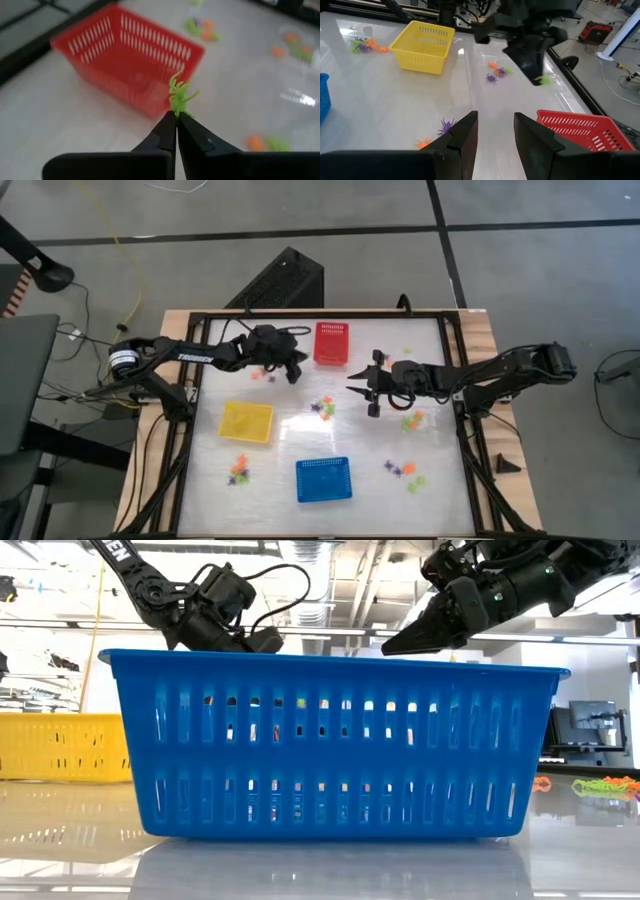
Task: Sort Halloween decoration
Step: Put the green spider toy into the red basket, then put the purple spider toy into the blue basket
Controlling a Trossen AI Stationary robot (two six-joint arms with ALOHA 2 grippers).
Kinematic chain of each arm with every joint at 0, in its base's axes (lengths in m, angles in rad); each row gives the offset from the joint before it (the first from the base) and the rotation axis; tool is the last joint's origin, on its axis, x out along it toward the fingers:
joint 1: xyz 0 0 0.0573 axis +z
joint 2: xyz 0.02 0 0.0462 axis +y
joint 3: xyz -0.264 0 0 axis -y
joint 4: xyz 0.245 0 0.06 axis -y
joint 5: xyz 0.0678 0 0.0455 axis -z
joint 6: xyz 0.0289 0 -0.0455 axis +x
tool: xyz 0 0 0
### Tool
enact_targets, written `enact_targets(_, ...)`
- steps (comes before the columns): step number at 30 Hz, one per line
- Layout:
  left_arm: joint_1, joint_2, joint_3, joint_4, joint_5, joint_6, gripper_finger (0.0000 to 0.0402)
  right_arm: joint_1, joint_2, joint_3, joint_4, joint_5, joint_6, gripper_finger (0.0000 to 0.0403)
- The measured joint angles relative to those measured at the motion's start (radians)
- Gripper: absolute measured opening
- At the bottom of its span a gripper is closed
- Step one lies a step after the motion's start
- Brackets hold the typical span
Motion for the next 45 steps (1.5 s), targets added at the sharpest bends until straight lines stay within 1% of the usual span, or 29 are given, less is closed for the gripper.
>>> enact_targets(4, 0.016, 0.055, 0.087, -0.016, 0.024, 0.002, 0.0000, 0.000, 0.000, 0.000, 0.010, 0.000, 0.000, 0.0159)
enact_targets(7, 0.019, 0.121, 0.201, -0.113, 0.048, 0.034, 0.0000, -0.001, 0.000, 0.000, 0.015, 0.001, 0.000, 0.0159)
enact_targets(8, 0.019, 0.144, 0.245, -0.161, 0.041, 0.047, 0.0000, -0.001, 0.000, 0.000, 0.016, 0.001, 0.000, 0.0159)
enact_targets(11, 0.019, 0.200, 0.366, -0.314, -0.027, 0.086, 0.0000, -0.001, 0.000, 0.000, 0.016, 0.003, 0.014, 0.0159)
enact_targets(13, 0.019, 0.228, 0.425, -0.378, -0.072, 0.113, 0.0000, 0.000, 0.000, 0.000, 0.015, 0.003, 0.015, 0.0159)
enact_targets(15, 0.020, 0.251, 0.458, -0.396, -0.095, 0.140, 0.0003, 0.001, 0.000, 0.003, 0.006, 0.003, 0.016, 0.0159)
enact_targets(18, 0.019, 0.279, 0.491, -0.395, -0.088, 0.167, 0.0017, 0.006, 0.000, 0.010, 0.008, 0.003, 0.017, 0.0159)
enact_targets(23, 0.027, 0.288, 0.504, -0.412, -0.081, 0.192, 0.0063, 0.006, -0.001, 0.011, 0.008, 0.004, 0.018, 0.0159)
enact_targets(27, 0.039, 0.280, 0.508, -0.449, -0.082, 0.164, 0.0105, 0.007, -0.001, 0.043, -0.034, 0.007, 0.018, 0.0159)
enact_targets(31, 0.049, 0.253, 0.573, -0.642, -0.071, 0.125, 0.0131, 0.021, -0.004, 0.126, -0.195, 0.007, 0.005, 0.0159)
enact_targets(35, 0.033, 0.206, 0.609, -0.838, -0.059, 0.048, 0.0136, 0.020, -0.004, 0.229, -0.354, 0.007, -0.012, 0.0159)
enact_targets(38, -0.020, 0.169, 0.598, -0.951, -0.058, 0.002, 0.0136, 0.023, -0.004, 0.299, -0.450, 0.007, 0.000, 0.0159)
enact_targets(40, -0.079, 0.140, 0.569, -0.984, -0.068, -0.015, 0.0135, 0.038, -0.007, 0.310, -0.512, 0.005, 0.093, 0.0159)
enact_targets(41, -0.117, 0.124, 0.548, -0.986, -0.089, -0.021, 0.0133, 0.051, -0.007, 0.309, -0.558, 0.005, 0.128, 0.0159)
enact_targets(43, -0.204, 0.092, 0.498, -0.959, -0.162, -0.031, 0.0129, 0.083, -0.002, 0.305, -0.638, 0.006, 0.179, 0.0159)
enact_targets(45, -0.303, 0.071, 0.426, -0.838, -0.234, -0.014, 0.0125, 0.119, 0.002, 0.304, -0.674, 0.006, 0.237, 0.0159)
